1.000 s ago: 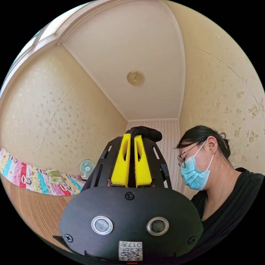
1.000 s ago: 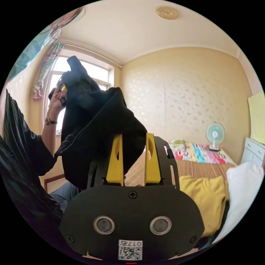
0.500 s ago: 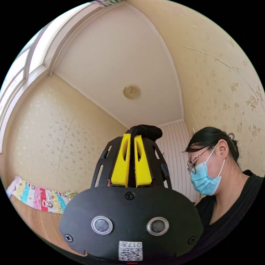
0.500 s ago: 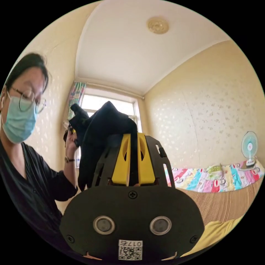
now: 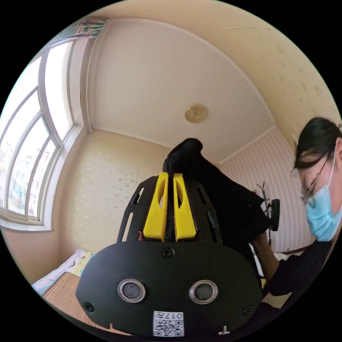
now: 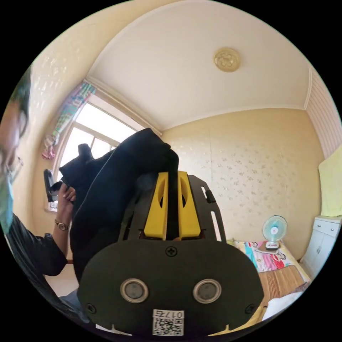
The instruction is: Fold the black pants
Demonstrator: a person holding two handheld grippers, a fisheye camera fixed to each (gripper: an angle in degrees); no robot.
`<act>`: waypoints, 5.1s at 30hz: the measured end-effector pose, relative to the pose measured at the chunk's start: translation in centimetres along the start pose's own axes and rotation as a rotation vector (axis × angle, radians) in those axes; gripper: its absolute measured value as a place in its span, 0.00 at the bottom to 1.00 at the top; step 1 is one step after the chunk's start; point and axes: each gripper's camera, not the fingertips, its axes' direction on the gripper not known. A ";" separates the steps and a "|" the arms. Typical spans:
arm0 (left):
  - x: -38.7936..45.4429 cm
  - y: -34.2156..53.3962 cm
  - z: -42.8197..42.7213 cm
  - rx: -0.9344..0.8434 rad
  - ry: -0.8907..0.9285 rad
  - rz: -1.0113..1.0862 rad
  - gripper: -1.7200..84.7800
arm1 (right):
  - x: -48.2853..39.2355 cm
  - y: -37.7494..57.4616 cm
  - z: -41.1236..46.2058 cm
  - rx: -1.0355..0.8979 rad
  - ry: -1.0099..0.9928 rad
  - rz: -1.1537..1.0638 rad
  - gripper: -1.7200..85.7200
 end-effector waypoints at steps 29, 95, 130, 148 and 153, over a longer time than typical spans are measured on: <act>-42.0 60.0 8.1 -1.258 0.128 -0.917 0.15 | 19.4 73.3 24.2 -1.369 -0.659 0.518 0.14; -26.1 46.9 -20.0 -1.497 0.085 -0.607 0.15 | 30.8 56.1 -8.5 -1.459 0.193 0.449 0.05; -14.1 57.9 -24.0 -1.309 0.598 -0.964 0.03 | 28.8 48.5 -14.4 -1.343 -0.075 0.709 0.03; -22.8 58.9 -28.9 -1.485 0.473 -1.040 0.03 | 27.2 55.6 -9.8 -1.454 -0.228 0.735 0.08; -24.6 58.4 -28.7 -1.407 0.612 -1.145 0.02 | 27.3 53.2 -11.1 -1.372 -0.308 0.723 0.06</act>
